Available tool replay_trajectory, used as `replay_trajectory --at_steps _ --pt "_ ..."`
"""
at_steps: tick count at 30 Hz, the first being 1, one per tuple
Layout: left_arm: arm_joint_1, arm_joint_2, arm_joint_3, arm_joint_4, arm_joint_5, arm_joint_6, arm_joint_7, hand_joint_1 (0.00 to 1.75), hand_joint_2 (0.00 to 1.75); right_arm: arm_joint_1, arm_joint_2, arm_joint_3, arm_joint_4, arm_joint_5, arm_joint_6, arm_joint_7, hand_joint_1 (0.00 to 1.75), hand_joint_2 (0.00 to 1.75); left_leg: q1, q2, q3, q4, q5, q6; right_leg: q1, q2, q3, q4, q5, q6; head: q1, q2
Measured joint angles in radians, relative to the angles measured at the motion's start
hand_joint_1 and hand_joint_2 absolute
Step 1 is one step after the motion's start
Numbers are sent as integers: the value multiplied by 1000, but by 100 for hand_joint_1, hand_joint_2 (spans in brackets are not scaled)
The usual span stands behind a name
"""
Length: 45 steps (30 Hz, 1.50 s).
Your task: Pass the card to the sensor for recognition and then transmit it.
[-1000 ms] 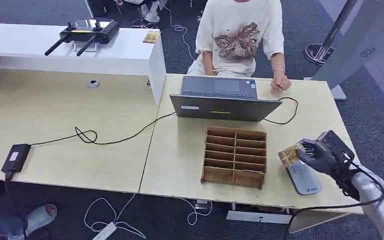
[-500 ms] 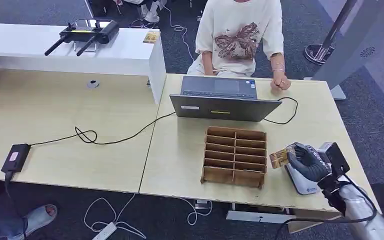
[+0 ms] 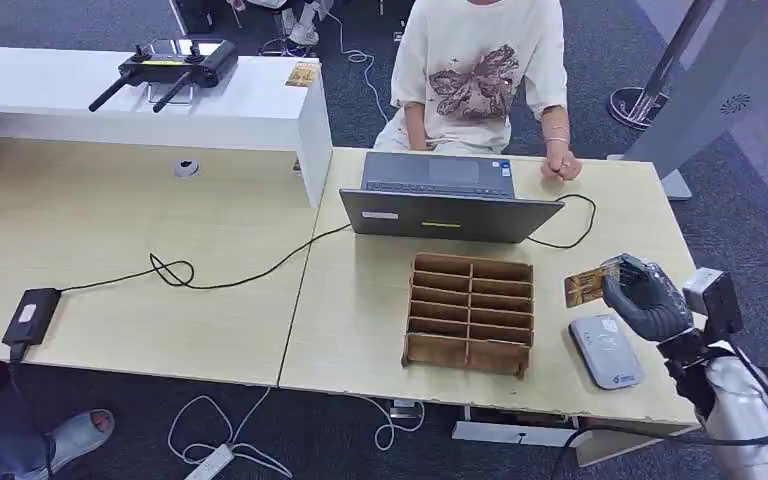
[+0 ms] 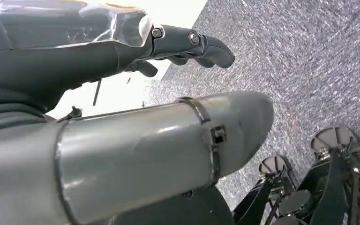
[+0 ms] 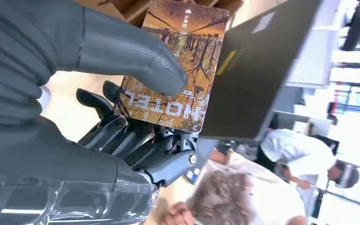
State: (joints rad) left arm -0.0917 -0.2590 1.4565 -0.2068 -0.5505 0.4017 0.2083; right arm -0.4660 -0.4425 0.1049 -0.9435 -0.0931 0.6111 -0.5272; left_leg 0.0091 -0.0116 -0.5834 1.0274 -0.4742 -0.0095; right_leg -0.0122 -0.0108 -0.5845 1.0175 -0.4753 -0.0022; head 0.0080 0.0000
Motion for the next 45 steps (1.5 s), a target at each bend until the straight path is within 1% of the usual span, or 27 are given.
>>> replay_trajectory --at_steps 5,7,8,11,14,16,17,19,25,29,32,36,38,42,45 --pt "0 0 0 0 0 2 0 0 0 1 0 -6 -10 0 1 0 175 175 0 0 0 0 0 0 0 0 0 0 0 0 0 0" --pt "0 -1 0 0 -1 7 -2 0 0 2 -2 -23 -38 -2 5 0 175 175 0 0 0 0 0 0 0 1 0 0 0 0 0 0" --pt "-1 -3 0 0 0 11 -11 0 0 2 -5 -48 -88 -16 14 3 175 175 0 0 0 0 0 0 0 0 0 0 0 0 0 0" --pt "0 -3 0 0 19 3 -21 0 0 3 -8 -64 -123 -34 -8 13 175 175 0 0 0 0 0 0 0 0 0 0 0 0 0 0" --pt "2 0 0 0 44 -15 -31 0 0 8 -11 -91 -176 -45 -71 54 175 175 0 0 0 0 0 0 0 0 0 0 0 0 0 0" --pt "1 0 1 0 62 -19 -42 0 0 8 -11 -106 -208 -15 -145 91 175 175 0 0 0 0 0 0 0 1 0 0 0 0 0 0" --pt "1 0 2 0 73 -21 -51 0 0 7 -11 -109 -224 10 -193 109 175 175 0 0 0 0 0 0 0 1 0 0 0 0 0 0" --pt "1 0 4 0 90 -21 -63 0 0 -2 -11 -109 -247 42 -248 130 175 175 0 0 -1 0 0 0 0 1 0 0 0 0 0 0" --pt "-2 2 16 0 129 -23 -93 0 0 -77 -3 -93 -273 98 -361 151 175 175 0 0 0 0 0 0 0 0 0 1 0 0 0 0" --pt "-2 6 21 0 152 -47 -104 0 0 -108 0 -77 -304 166 -473 149 175 175 0 0 0 0 0 0 0 0 0 1 0 0 -1 0" --pt "-2 11 27 0 161 -59 -113 0 0 -112 -3 -72 -335 188 -526 144 175 175 0 0 0 0 0 0 0 0 0 1 0 0 0 0" --pt "-3 16 32 0 174 -79 -123 0 0 -123 -24 -62 -380 251 -597 139 175 175 0 0 -1 0 0 0 0 1 -1 1 0 0 0 0" --pt "-3 19 34 0 180 -87 -126 0 0 -149 -31 -49 -384 303 -624 152 175 175 0 1 -1 0 0 0 0 2 -1 1 0 0 0 0" --pt "-5 22 35 0 191 -88 -135 0 0 -221 -38 2 -376 405 -660 176 175 175 0 1 0 0 0 0 0 2 -1 1 0 0 0 0" --pt "-5 24 37 0 200 -86 -136 0 0 -285 -40 52 -352 532 -716 202 175 175 0 2 0 0 1 -1 0 2 -1 1 1 -1 0 0"
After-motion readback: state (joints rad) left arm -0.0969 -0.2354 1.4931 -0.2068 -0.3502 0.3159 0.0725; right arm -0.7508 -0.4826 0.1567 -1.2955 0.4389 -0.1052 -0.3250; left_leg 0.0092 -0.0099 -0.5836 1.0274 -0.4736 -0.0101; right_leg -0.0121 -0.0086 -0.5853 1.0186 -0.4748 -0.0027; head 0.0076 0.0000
